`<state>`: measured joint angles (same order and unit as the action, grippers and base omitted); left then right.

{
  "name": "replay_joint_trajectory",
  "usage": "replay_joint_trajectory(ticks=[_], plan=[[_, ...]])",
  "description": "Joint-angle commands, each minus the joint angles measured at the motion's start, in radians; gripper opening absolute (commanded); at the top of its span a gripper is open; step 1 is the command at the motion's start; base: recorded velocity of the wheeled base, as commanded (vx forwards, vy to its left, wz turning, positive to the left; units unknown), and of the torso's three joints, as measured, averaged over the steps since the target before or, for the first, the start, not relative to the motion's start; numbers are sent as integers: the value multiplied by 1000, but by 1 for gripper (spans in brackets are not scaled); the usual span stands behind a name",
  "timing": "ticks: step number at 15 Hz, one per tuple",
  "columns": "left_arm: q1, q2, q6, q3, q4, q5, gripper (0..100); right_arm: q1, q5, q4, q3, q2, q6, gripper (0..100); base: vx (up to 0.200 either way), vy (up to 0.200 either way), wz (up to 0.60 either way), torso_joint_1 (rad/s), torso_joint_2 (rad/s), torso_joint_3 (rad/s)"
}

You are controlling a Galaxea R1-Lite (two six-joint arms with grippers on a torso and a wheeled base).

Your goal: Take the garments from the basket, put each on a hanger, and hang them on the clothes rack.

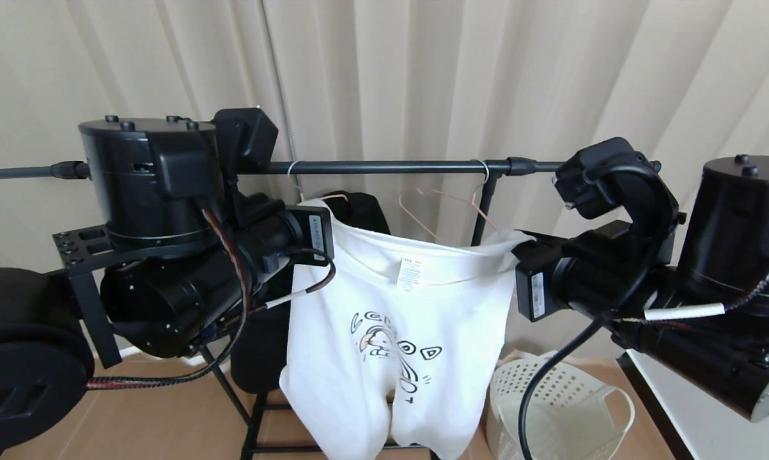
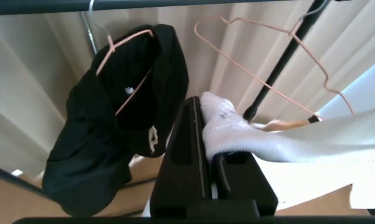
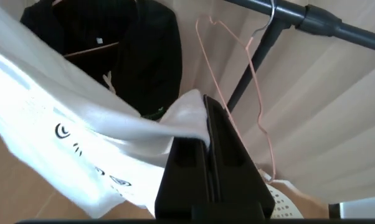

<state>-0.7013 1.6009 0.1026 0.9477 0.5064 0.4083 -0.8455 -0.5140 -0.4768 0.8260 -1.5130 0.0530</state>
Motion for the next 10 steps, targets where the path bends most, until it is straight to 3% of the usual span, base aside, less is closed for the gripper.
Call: replay_joint_trajectory(ticks=[1, 5, 8, 10], plan=[[14, 53, 0, 63, 0, -31, 0, -113, 3, 27, -31, 43, 4, 0, 0, 0, 0, 0, 0, 0], [14, 110, 0, 146, 1, -88, 0, -250, 3, 37, -71, 43, -2, 0, 0, 0, 0, 0, 0, 0], [14, 142, 5, 201, 8, -151, 0, -353, 3, 37, -74, 13, -56, 0, 0, 0, 0, 0, 0, 0], [14, 142, 6, 218, 18, -244, 0, -408, 3, 21, -53, -47, -130, 0, 0, 0, 0, 0, 0, 0]])
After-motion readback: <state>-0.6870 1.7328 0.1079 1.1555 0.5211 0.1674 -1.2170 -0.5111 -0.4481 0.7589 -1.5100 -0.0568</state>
